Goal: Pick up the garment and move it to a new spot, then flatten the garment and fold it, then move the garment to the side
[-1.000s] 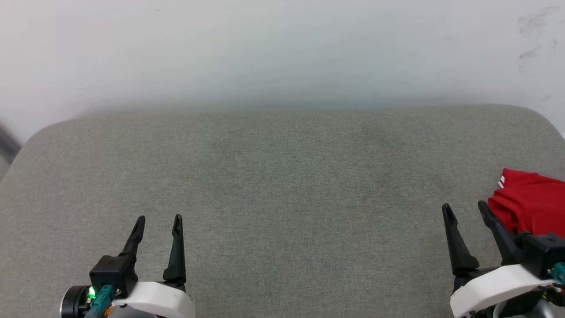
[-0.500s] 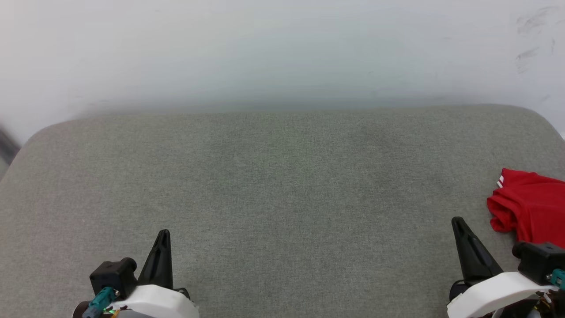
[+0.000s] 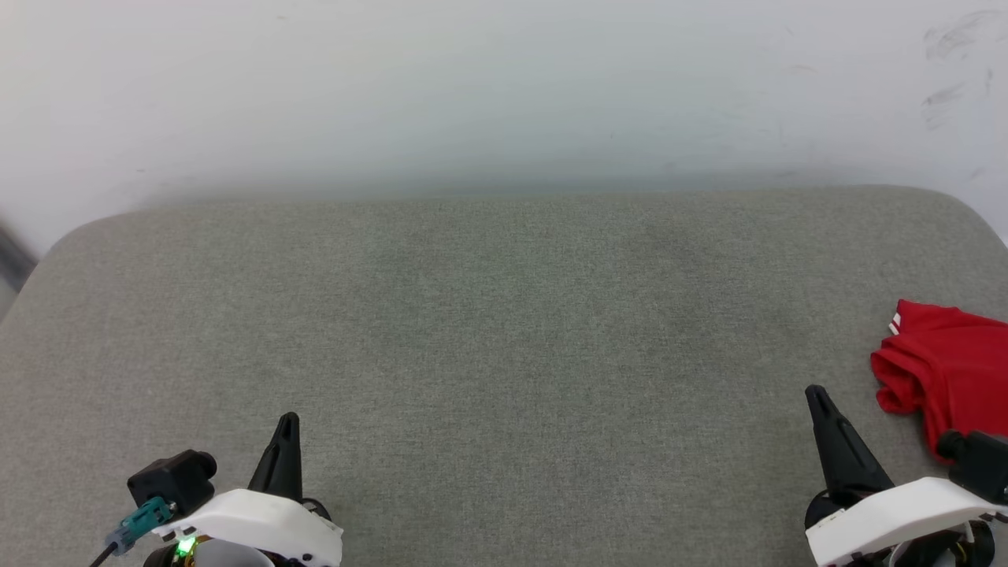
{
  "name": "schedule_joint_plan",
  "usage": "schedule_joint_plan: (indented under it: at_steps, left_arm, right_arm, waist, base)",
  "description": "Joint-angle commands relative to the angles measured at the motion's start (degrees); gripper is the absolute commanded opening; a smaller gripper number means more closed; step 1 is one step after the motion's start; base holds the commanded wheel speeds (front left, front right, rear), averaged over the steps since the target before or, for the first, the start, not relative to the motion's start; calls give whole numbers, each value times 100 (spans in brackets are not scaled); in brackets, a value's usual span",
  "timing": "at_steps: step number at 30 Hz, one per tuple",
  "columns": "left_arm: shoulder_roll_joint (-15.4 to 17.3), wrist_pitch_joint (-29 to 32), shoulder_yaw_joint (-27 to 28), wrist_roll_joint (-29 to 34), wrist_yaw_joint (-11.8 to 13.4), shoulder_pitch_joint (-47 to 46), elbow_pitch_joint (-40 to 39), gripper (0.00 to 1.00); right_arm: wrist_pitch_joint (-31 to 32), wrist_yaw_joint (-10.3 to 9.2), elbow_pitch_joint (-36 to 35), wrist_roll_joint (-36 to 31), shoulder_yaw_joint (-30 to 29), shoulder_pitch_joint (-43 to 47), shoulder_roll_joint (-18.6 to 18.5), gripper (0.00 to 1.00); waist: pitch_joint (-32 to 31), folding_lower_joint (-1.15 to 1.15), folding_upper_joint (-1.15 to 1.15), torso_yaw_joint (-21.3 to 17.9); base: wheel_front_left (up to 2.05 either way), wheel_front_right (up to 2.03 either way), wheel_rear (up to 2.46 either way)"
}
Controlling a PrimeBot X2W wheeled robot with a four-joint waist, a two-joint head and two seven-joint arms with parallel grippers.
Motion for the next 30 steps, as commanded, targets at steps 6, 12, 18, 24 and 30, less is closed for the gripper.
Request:
schedule_joint_plan:
  at_steps: [6,12,18,24,30]
  left_arm:
    - [-117,142,281,-487,-226,-229,54,0]
    - [-241,262,464,-870,-397,-273,145,0]
    - [-357,373,638,-1225,-555,-307,210,0]
    - [-465,484,803,-1555,-705,-325,276,0]
    - [-577,586,961,-1866,-844,-357,340,0]
  right_arm:
    - [-6,0,89,682,-30,-260,-54,0]
    - [1,0,213,1201,-49,-326,-62,0]
    - [10,0,331,1678,-69,-395,-67,0]
    - [21,0,440,2128,-91,-449,-70,0]
    - [33,0,545,2554,-112,-511,-72,0]
  waist:
    - [5,0,0,9]
    - [10,0,0,18]
    - [16,0,0,27]
    - [21,0,0,36]
    - [26,0,0,45]
  base:
    - [0,0,0]
    - [0,0,0]
    - [0,0,0]
    - [0,0,0]
    - [0,0,0]
